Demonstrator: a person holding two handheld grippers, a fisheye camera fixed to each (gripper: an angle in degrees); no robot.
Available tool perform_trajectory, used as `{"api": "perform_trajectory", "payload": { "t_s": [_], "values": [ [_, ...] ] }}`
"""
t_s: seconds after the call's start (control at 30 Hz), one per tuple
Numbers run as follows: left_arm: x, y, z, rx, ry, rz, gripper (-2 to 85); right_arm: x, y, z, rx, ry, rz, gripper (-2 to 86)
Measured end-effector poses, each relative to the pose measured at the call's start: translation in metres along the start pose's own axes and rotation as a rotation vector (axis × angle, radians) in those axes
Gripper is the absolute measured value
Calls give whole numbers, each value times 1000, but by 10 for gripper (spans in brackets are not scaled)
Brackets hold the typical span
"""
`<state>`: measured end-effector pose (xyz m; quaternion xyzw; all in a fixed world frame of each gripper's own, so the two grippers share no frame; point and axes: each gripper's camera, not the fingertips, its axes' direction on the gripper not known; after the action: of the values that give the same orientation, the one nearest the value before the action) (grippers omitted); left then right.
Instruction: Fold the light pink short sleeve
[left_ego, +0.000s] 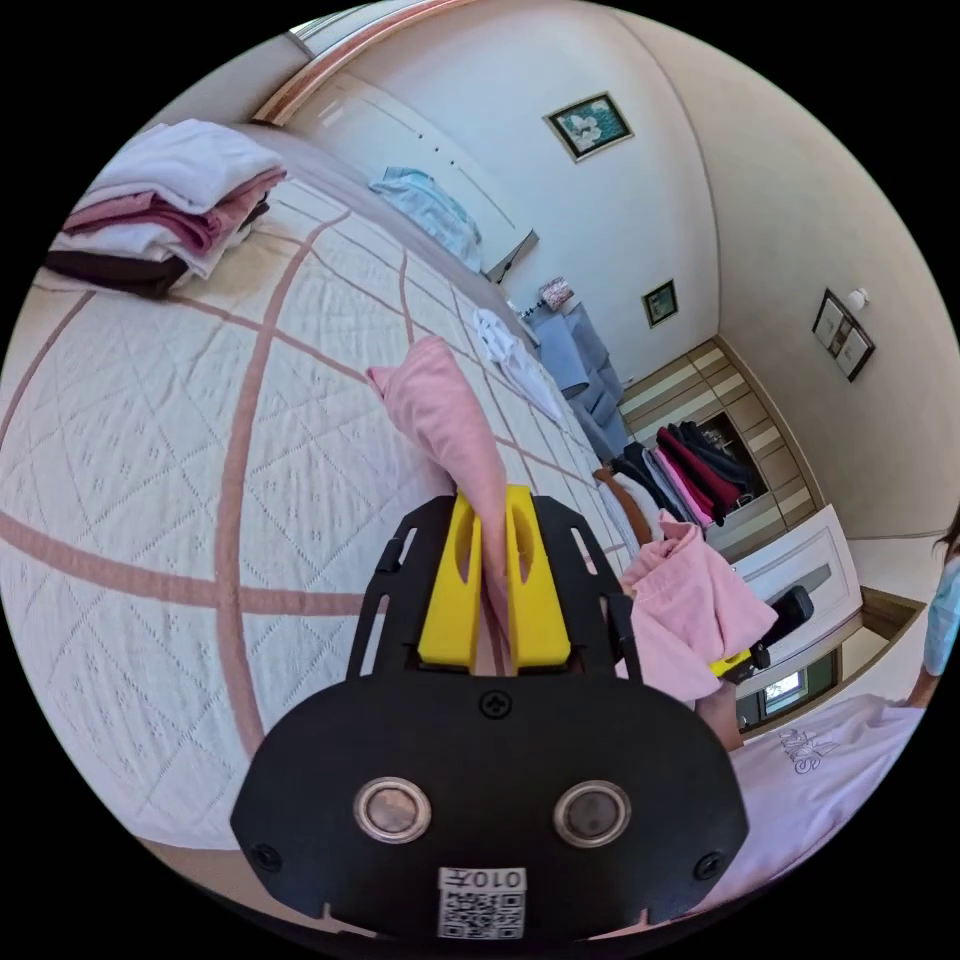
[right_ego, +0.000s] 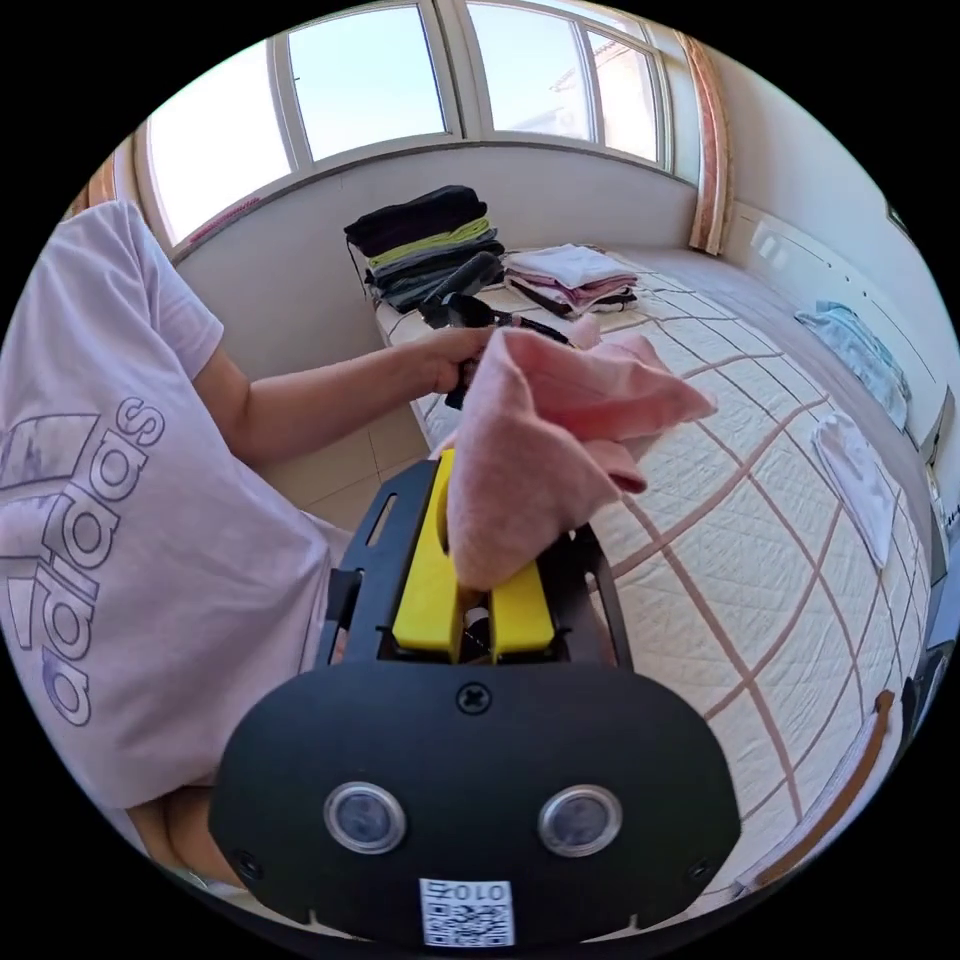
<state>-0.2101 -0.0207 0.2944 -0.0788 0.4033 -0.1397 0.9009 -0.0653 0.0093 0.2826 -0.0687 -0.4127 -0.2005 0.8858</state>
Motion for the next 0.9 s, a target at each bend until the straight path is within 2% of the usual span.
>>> {"api": "perform_trajectory", "payload": {
  "t_s": [0.13, 0.2, 0.3, 0.37, 0.47, 0.6, 0.7, 0.77, 0.8, 0.9],
  "values": [
    [26, -52, -9, 65, -6, 103, 59, 96, -13, -33, -27, 88, 281, 23],
    [72, -90, -26, 159, -7, 223, 53, 128, -29, -59, -2, 131, 354, 23],
    [133, -108, -58, 281, -60, 403, 49, 127, -50, -116, 154, 265, 302, 26],
    [141, -106, -67, 285, -55, 410, 50, 126, -45, -134, 225, 282, 311, 30],
    [118, -78, -58, 176, -7, 353, 59, 142, -7, -120, 238, 152, 409, 43],
    [45, 10, -43, -39, -153, 130, 74, 166, 89, -36, -44, -20, 635, 63],
    [24, 50, -77, -3, -231, 41, 75, 163, 164, -12, -76, -73, 813, 63],
    [43, 43, -99, 36, -339, 96, 79, 161, 183, -22, 1, -54, 845, 60],
    [62, 31, -108, 60, -435, 154, 83, 160, 179, -32, 46, -21, 820, 59],
    [107, -10, -94, 88, -566, 331, 96, 163, 139, -42, 94, 78, 672, 74]
  ]
}}
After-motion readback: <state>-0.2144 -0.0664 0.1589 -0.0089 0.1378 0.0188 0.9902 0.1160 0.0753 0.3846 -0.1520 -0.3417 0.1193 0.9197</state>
